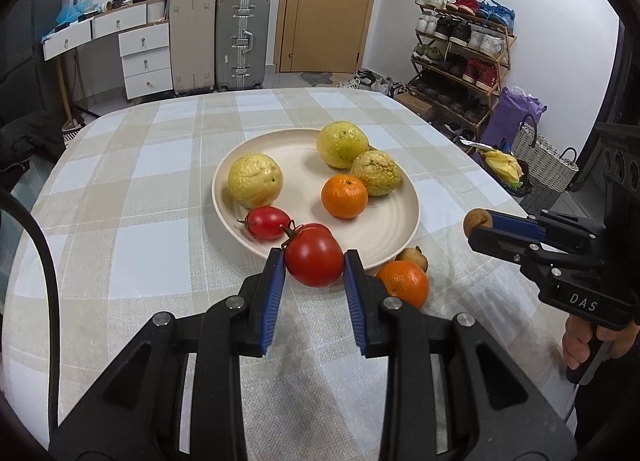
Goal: Organize fruits
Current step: 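Carry the tomato and brown fruit onto the plate and open both tools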
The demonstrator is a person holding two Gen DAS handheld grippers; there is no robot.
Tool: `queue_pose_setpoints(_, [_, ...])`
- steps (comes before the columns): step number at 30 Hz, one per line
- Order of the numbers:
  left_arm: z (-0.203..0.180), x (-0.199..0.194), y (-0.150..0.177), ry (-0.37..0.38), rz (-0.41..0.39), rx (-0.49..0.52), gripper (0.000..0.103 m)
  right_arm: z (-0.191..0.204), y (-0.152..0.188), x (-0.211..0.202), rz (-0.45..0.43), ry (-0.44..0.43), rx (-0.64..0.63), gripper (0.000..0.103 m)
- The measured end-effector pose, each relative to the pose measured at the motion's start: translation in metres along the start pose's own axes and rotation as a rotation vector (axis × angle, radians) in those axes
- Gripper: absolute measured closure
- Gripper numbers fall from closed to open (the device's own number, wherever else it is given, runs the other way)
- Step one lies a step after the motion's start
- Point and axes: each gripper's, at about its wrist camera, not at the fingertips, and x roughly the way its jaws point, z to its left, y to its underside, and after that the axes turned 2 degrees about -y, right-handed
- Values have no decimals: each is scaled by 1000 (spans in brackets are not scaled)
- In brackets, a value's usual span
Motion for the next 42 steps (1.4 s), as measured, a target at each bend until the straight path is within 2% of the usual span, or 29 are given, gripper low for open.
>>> queue_pose_setpoints(15, [-3,10,-21,-1,-22,11,76,5,-19,5,-38,-6,-15,76])
queue_pose_setpoints(26, [3,22,-32,-25,-37,-14,76,0,-31,14,-57,-35,28,76])
queue_pose_setpoints(42, [12,49,-35,-29,-49,-63,76,-10,-34,46,-22,-39,66,76])
